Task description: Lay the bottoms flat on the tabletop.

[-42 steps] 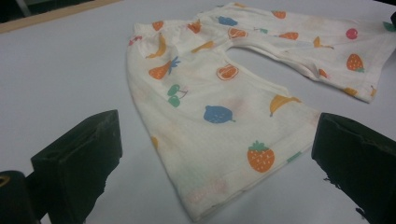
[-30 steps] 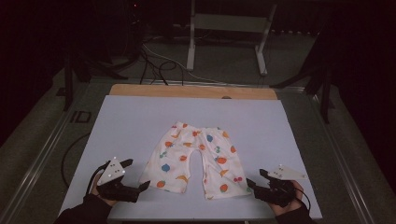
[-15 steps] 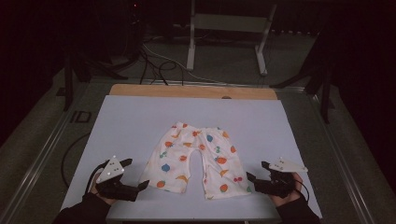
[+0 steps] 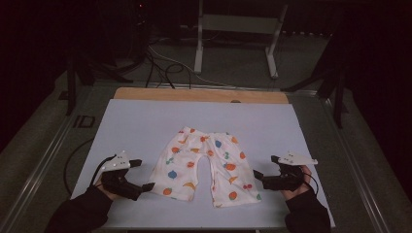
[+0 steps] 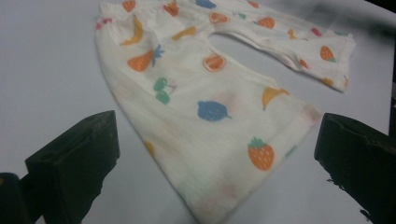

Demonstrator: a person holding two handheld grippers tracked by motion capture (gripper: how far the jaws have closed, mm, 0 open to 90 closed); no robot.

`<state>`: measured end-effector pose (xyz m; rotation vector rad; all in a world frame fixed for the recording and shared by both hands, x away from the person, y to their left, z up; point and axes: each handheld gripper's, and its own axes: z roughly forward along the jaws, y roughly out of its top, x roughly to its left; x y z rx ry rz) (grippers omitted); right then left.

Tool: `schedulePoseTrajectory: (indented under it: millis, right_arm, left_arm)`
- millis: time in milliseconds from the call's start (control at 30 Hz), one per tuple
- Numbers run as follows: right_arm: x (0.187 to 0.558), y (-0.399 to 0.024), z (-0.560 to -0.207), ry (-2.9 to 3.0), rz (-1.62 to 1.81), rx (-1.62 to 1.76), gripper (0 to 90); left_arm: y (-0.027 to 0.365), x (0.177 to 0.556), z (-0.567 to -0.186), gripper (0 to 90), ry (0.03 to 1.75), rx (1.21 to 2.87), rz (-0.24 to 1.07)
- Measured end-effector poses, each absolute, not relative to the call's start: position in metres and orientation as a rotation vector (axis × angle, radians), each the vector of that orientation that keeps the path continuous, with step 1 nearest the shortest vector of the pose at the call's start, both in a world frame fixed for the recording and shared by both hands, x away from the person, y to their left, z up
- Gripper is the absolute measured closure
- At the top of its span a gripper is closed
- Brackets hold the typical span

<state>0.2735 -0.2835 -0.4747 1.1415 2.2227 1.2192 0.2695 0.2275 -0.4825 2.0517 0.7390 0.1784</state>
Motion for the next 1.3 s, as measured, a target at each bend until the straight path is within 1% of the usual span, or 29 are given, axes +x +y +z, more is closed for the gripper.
schedulePoseTrajectory:
  millis: [500, 700, 733, 767, 800, 833, 900, 1000, 1133, 1167, 1200, 1233, 1300]
  right_arm:
    - [0.314, -0.255, -0.473, 2.259, 1.224, 1.093, 9.0]
    - [0.326, -0.246, -0.473, 2.260, 1.228, 1.084, 9.0]
    - [0.329, -0.244, -0.473, 2.269, 1.228, 1.086, 9.0]
    - [0.337, -0.239, -0.474, 2.283, 1.221, 1.111, 9.7]
    - [0.337, -0.239, -0.474, 2.283, 1.221, 1.111, 9.7]
    - [0.342, -0.238, -0.475, 2.280, 1.229, 1.118, 12.2]
    - [0.342, -0.238, -0.475, 2.280, 1.229, 1.118, 12.2]
    - [0.357, -0.230, -0.477, 2.271, 1.202, 1.163, 15.2]
    - [0.368, -0.227, -0.479, 2.257, 1.190, 1.189, 15.0]
    - [0.372, -0.224, -0.480, 2.268, 1.173, 1.201, 18.4]
    - [0.376, -0.221, -0.480, 2.262, 1.170, 1.194, 27.8]
    - [0.376, -0.221, -0.480, 2.262, 1.170, 1.194, 27.8]
    - [0.382, -0.219, -0.481, 2.268, 1.128, 1.209, 32.0]
  left_arm:
    - [0.211, 0.307, -0.467, 1.0, 0.753, 2.064, 0.186]
    - [0.203, 0.319, -0.466, 0.9, 0.780, 2.056, 0.189]
    - [0.200, 0.327, -0.468, 0.9, 0.798, 2.056, 0.191]
    - [0.198, 0.330, -0.468, 0.9, 0.801, 2.056, 0.195]
    - [0.196, 0.334, -0.469, 0.9, 0.811, 2.055, 0.198]
    - [0.195, 0.337, -0.469, 0.9, 0.821, 2.054, 0.200]
    - [0.192, 0.342, -0.469, 0.9, 0.828, 2.052, 0.201]
    - [0.183, 0.360, -0.470, 1.0, 0.845, 2.071, 0.220]
    - [0.174, 0.373, -0.472, 1.0, 0.867, 2.076, 0.226]
    - [0.172, 0.376, -0.473, 1.4, 0.870, 2.076, 0.222]
    - [0.170, 0.379, -0.474, 1.5, 0.868, 2.077, 0.220]
    - [0.167, 0.383, -0.475, 1.5, 0.870, 2.079, 0.222]
    - [0.162, 0.390, -0.478, 1.6, 0.886, 2.086, 0.212]
